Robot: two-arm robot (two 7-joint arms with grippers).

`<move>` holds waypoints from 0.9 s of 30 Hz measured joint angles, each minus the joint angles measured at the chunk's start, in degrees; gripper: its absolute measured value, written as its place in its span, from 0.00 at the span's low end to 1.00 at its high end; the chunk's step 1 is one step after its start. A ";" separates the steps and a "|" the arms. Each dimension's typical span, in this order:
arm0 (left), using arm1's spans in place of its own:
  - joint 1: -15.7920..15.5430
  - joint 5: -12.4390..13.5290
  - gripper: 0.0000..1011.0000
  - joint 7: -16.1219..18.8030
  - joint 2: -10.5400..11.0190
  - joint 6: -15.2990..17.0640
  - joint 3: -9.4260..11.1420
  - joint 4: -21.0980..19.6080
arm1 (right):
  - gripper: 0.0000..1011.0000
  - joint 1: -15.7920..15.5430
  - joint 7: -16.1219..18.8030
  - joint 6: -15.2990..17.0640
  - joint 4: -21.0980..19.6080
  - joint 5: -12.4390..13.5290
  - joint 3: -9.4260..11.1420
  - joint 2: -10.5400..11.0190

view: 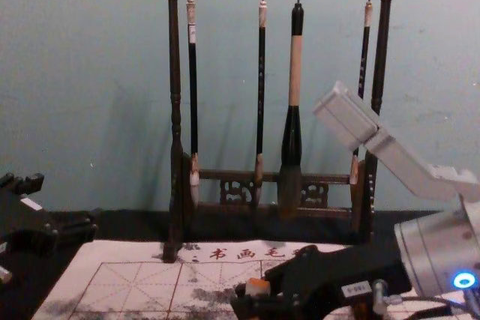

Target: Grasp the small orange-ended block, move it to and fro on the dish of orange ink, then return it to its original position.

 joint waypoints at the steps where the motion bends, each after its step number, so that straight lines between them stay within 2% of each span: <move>1: 0.00 0.00 0.99 0.00 0.00 0.00 0.00 0.00 | 0.11 0.04 -0.10 -0.02 0.13 -0.03 0.04 -0.05; 8: 0.00 0.00 0.99 0.00 0.00 0.00 0.00 0.00 | 0.11 -0.06 -0.83 0.08 0.08 -0.33 0.77 0.44; 20: 0.00 0.00 0.99 0.00 0.00 0.00 0.00 0.00 | 0.11 -1.96 -0.96 1.34 -3.96 -0.41 1.51 3.49; 27: 0.00 0.00 0.99 0.00 0.00 0.00 0.00 0.00 | 0.11 -2.89 -0.34 1.74 -5.68 -0.07 1.29 4.40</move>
